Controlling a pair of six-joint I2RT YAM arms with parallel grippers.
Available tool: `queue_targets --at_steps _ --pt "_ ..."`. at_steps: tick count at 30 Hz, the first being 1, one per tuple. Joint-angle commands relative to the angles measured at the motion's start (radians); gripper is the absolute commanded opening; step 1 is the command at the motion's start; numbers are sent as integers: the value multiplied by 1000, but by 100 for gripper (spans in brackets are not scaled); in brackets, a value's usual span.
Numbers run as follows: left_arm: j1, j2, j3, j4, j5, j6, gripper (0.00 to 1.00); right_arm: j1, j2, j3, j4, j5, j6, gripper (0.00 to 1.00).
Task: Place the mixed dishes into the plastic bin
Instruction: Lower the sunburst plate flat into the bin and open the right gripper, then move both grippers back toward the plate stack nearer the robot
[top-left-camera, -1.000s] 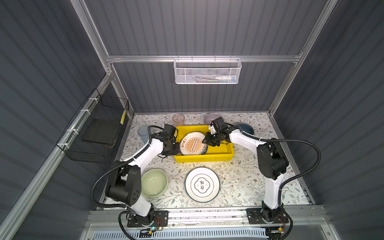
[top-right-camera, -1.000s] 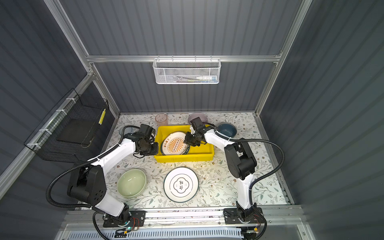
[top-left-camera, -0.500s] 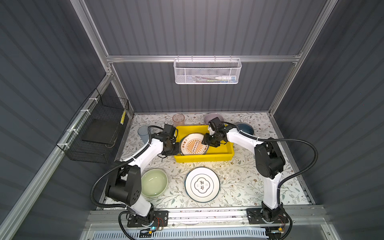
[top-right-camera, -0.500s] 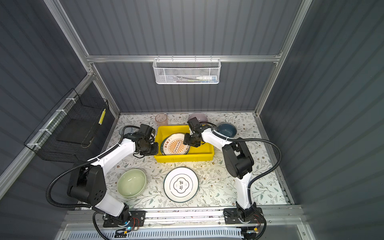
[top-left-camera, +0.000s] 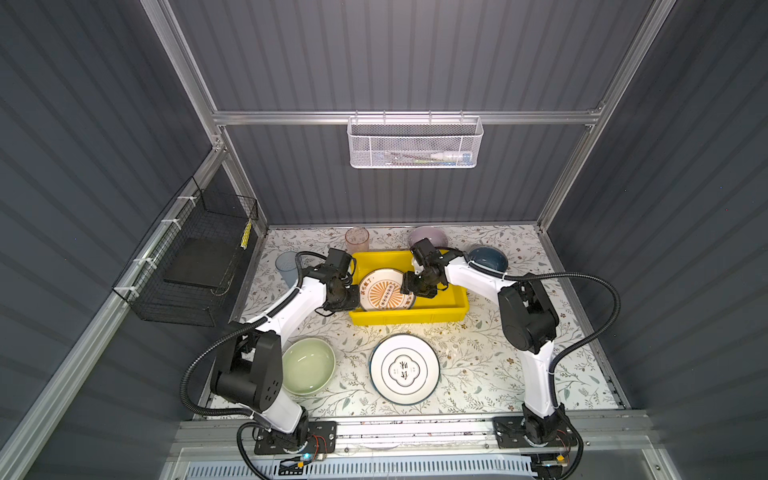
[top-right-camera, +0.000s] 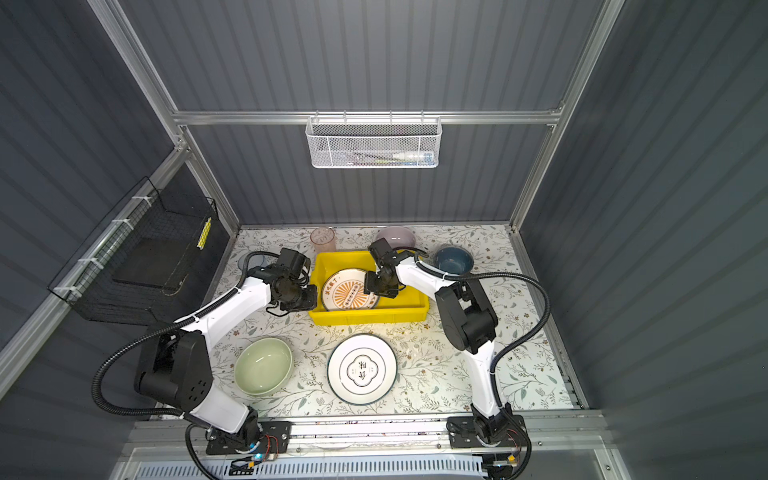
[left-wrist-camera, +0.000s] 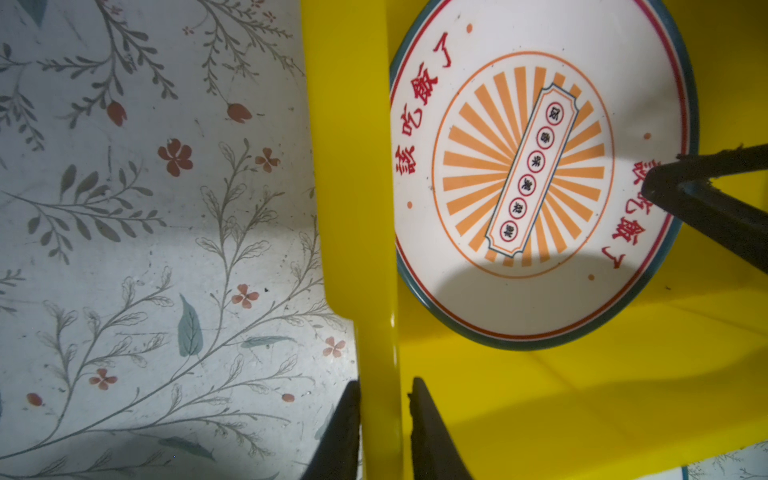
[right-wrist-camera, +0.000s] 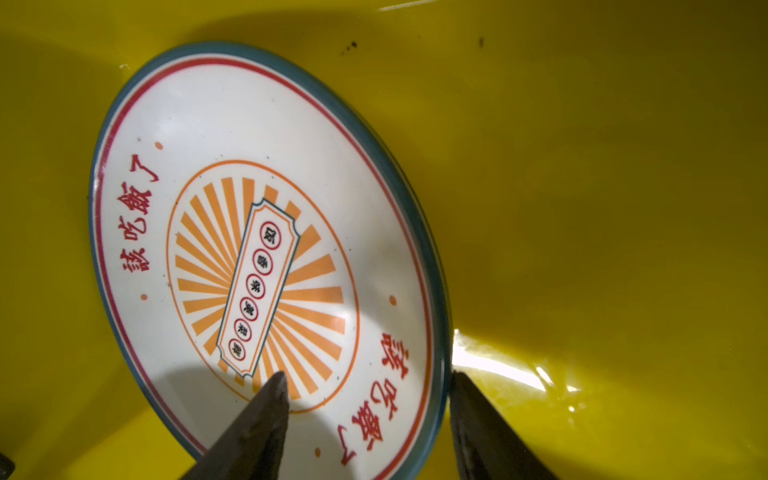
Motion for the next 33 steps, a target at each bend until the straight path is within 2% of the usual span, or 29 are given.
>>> queue_targets --at_steps 1,10,13,23,29,33 --pt "3 -37 -12 5 40 11 23 11 9 31 -20 7 -14 63" --pt "2 -40 -12 10 48 13 25 15 0 28 -15 11 -12 65" --pt "2 -52 -9 0 35 14 29 12 -29 20 -31 57 -25 66" --pt "3 -100 36 -77 21 17 48 -34 -194 -34 -94 80 -102 72" --pt "3 -150 72 -114 108 83 63 -52 -361 -141 -56 -26 -132 73" --pt "2 -192 83 -139 185 125 67 -53 -463 -212 -29 -82 -127 73"
